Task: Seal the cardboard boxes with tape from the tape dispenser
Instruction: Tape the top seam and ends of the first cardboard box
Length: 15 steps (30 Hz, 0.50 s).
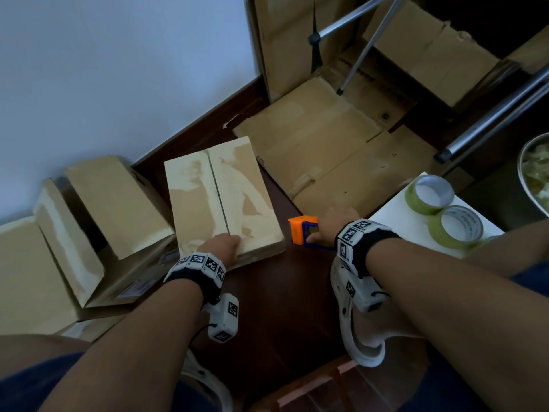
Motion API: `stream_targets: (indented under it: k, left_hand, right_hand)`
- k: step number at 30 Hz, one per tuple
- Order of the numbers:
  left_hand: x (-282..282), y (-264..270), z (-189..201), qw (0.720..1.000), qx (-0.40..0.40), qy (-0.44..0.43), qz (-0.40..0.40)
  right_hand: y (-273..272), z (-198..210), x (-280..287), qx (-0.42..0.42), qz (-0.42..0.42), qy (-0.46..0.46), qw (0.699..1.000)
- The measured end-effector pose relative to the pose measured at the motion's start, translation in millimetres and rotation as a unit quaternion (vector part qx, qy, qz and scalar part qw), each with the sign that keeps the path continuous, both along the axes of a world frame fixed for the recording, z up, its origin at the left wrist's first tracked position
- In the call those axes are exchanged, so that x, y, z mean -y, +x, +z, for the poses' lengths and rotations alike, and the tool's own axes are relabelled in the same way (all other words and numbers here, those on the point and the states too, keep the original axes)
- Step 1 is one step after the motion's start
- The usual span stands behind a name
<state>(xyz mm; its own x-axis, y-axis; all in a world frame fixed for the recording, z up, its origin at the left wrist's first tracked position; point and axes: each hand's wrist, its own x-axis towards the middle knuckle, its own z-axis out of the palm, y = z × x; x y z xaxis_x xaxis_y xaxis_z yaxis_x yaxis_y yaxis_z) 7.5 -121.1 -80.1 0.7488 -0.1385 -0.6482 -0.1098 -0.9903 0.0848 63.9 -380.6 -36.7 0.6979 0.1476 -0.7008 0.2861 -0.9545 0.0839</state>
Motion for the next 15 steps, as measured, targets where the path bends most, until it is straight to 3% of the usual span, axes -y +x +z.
stream_targets:
  k: [10, 13, 15]
  left_hand:
    - [-1, -2, 0, 1.0, 0.012, -0.021, -0.002]
    - [-1, -1, 1, 1.0, 0.008, -0.019, -0.001]
    - [-1, -3, 2, 1.0, 0.007, -0.017, -0.001]
  right_hand:
    - [11, -10, -20, -0.049, -0.017, 0.009, 0.999]
    - [17, -14, -29, -0.089, -0.067, 0.026, 0.993]
    - [20, -18, -36, -0.07, -0.097, 0.053, 0.991]
